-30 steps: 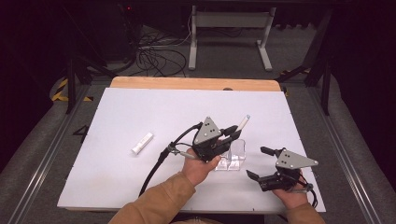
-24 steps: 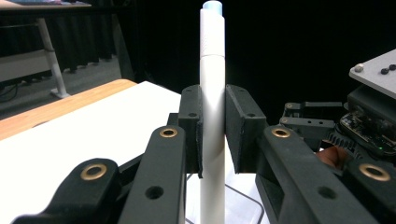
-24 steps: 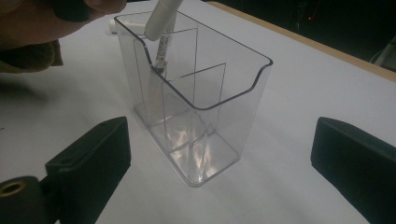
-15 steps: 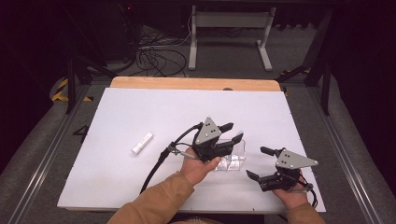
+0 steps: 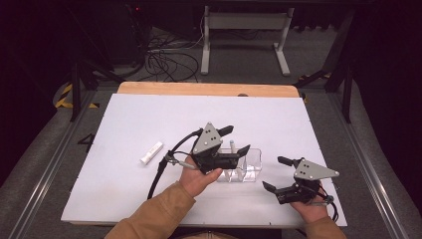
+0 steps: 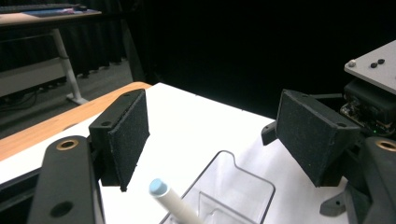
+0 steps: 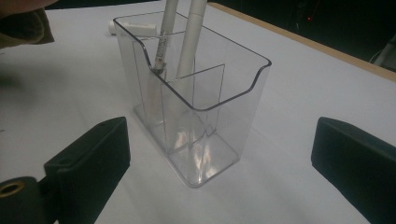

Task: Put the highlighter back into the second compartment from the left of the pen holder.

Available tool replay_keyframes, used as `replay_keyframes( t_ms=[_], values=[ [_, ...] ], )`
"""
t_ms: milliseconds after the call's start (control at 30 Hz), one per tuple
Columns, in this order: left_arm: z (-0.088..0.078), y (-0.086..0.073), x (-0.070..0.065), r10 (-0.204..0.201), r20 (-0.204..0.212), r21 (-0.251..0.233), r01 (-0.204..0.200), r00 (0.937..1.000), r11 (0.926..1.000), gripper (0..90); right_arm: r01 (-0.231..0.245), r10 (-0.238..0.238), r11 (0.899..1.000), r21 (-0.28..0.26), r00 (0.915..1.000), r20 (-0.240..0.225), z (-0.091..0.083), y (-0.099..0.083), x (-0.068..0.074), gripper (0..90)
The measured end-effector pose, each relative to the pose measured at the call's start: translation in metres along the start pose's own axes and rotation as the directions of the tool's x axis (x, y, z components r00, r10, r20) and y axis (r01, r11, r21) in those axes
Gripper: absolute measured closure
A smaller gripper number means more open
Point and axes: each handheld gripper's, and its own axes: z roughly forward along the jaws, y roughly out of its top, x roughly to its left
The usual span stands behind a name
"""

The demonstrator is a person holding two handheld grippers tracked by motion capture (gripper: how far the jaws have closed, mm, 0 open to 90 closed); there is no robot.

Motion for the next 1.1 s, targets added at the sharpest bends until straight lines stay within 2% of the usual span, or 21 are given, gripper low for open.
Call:
replay_keyframes(
  t_ms=[333,500,667,767,900,1100],
  values=[
    [-0.023,-0.001,0.014,-0.016,-0.027,0.005,0.016,0.9995,0.9999,26.3,-0.004,0.004,1.000,0.001,1.0000,-0.002,0.001,0.000,0.001,5.1],
    [-0.031,-0.004,0.018,0.005,-0.048,0.010,-0.005,0.9989,0.9999,27.8,-0.004,0.004,1.000,0.001,1.0000,-0.002,0.001,0.000,0.001,5.1],
    [-0.044,-0.006,0.026,0.013,-0.034,0.024,-0.012,0.9993,0.9996,29.5,-0.005,0.005,1.000,-0.001,1.0000,-0.001,0.000,0.000,0.000,5.1],
    [-0.053,-0.007,0.032,0.023,-0.051,0.031,-0.022,0.9984,0.9993,29.3,-0.005,0.005,1.000,0.000,1.0000,-0.001,0.000,0.000,0.000,5.1],
    [-0.063,-0.007,0.038,0.032,-0.057,0.065,-0.028,0.9979,0.9975,28.7,-0.003,0.003,1.000,0.004,1.0000,0.000,0.001,0.000,0.000,5.1],
    [-0.078,-0.012,0.046,0.029,-0.056,0.102,-0.024,0.9980,0.9945,20.8,-0.004,0.004,1.000,-0.001,1.0000,0.003,0.000,0.000,0.000,5.1]
  ],
)
